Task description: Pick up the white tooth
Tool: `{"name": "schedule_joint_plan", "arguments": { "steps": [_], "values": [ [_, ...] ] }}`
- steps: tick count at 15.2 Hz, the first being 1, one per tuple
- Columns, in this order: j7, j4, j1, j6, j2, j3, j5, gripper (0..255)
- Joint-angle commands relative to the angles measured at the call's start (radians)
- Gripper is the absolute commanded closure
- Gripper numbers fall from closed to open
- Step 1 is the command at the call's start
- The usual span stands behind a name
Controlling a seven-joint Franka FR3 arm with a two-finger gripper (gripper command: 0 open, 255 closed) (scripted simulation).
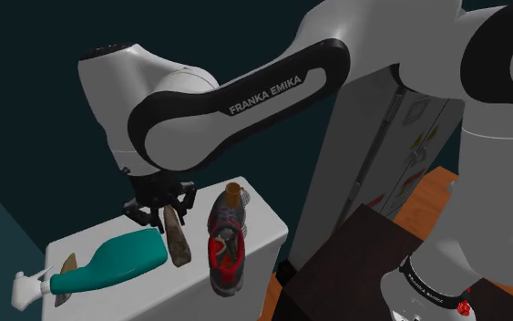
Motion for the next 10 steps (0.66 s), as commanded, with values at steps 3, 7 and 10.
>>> {"name": "schedule_joint_plan", "arguments": {
  "steps": [3, 7, 10],
  "values": [
    [-0.007, 0.031, -0.001, -0.048, -0.020, 0.007, 0.013, 255],
    [-0.013, 0.067, -0.001, -0.095, -0.034, 0.012, 0.023, 255],
    [-0.015, 0.078, -0.001, -0.109, -0.037, 0.013, 0.026, 255]
  ]
}}
